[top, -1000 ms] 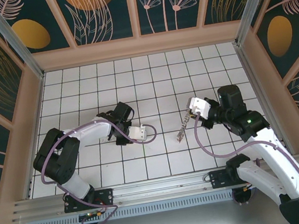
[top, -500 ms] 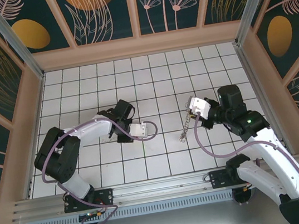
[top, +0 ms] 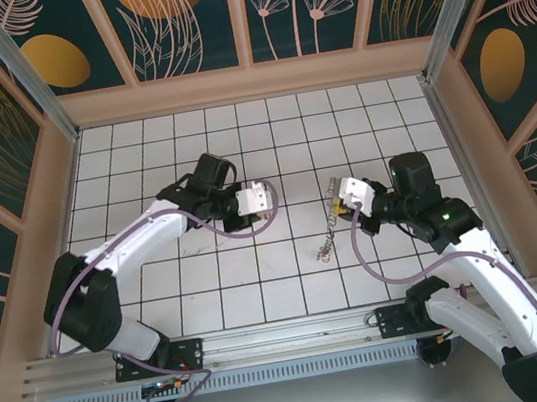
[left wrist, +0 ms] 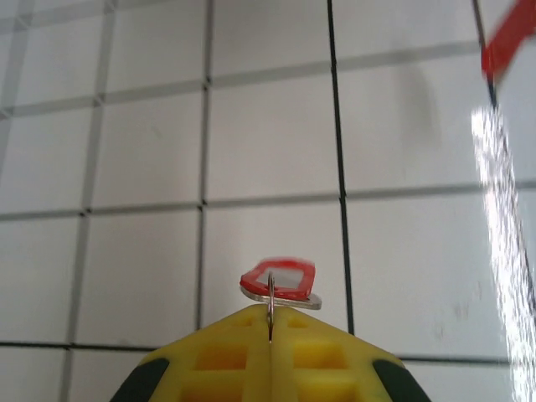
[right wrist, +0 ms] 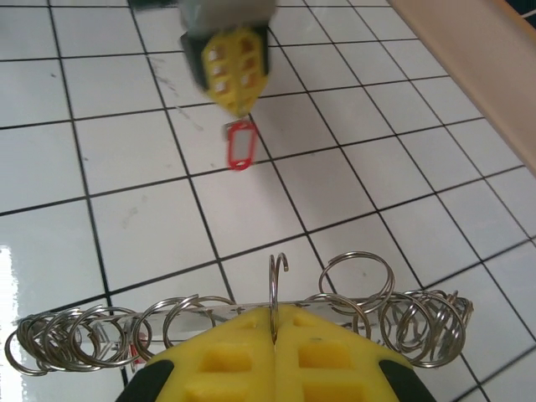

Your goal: Put the keys on the keyring

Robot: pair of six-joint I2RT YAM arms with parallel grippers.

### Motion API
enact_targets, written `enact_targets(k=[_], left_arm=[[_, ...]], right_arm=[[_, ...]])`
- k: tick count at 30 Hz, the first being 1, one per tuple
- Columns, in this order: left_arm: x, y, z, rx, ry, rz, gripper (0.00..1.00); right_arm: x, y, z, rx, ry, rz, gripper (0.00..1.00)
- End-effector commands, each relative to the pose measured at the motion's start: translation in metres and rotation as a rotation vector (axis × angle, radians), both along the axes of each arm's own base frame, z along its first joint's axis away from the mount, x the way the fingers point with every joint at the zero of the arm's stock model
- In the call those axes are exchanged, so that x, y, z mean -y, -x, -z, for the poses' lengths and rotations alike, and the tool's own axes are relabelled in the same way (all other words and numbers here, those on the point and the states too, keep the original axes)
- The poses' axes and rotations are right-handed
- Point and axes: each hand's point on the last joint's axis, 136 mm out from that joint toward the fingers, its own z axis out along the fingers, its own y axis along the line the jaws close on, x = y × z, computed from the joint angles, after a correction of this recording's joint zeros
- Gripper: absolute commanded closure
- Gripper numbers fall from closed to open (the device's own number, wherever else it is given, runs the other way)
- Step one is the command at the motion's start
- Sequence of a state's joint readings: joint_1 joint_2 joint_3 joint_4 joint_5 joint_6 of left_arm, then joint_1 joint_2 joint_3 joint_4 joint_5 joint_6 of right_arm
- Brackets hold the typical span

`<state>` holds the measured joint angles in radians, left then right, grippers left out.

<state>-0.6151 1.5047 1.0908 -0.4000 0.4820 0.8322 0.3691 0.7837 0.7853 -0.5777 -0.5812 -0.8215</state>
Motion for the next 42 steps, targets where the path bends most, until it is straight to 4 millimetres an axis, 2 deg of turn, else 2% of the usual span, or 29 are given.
enact_targets(k=[1,4,8,13,17,19,22,32,42], left_arm=[[0.020,-0.001,-0.062,0.009,0.231,-0.016,1.00],[0.023,0.003,-0.091,0.049,0.323,-0.005,1.00],[0.029,0.009,-0.109,0.065,0.375,0.016,1.00],[0.050,0.030,-0.102,0.082,0.343,0.108,1.00],[0.068,0.034,-0.095,0.115,0.295,0.120,1.00],[0.078,0.043,-0.087,0.156,0.234,0.161,1.00],[0.086,0.048,-0.087,0.140,0.254,0.197,1.00],[0.086,0.059,-0.070,0.204,0.193,0.274,1.00],[0.083,0.060,-0.063,0.229,0.155,0.297,1.00]], right_arm=[[-0.016,0.007,-0.016,0.019,-0.071,-0.090,1.00],[-0.021,0.008,-0.017,0.019,-0.082,-0.111,1.00],[-0.028,0.009,-0.015,0.026,-0.084,-0.136,1.00],[-0.038,0.010,-0.010,0.017,-0.083,-0.168,1.00],[-0.047,0.011,-0.005,-0.016,-0.073,-0.197,1.00],[-0.050,0.012,-0.001,-0.041,-0.072,-0.213,1.00],[-0.052,0.013,0.000,-0.064,-0.077,-0.226,1.00],[-0.050,0.013,0.004,-0.114,-0.092,-0.210,1.00],[-0.050,0.009,-0.004,-0.126,-0.133,-0.213,1.00]])
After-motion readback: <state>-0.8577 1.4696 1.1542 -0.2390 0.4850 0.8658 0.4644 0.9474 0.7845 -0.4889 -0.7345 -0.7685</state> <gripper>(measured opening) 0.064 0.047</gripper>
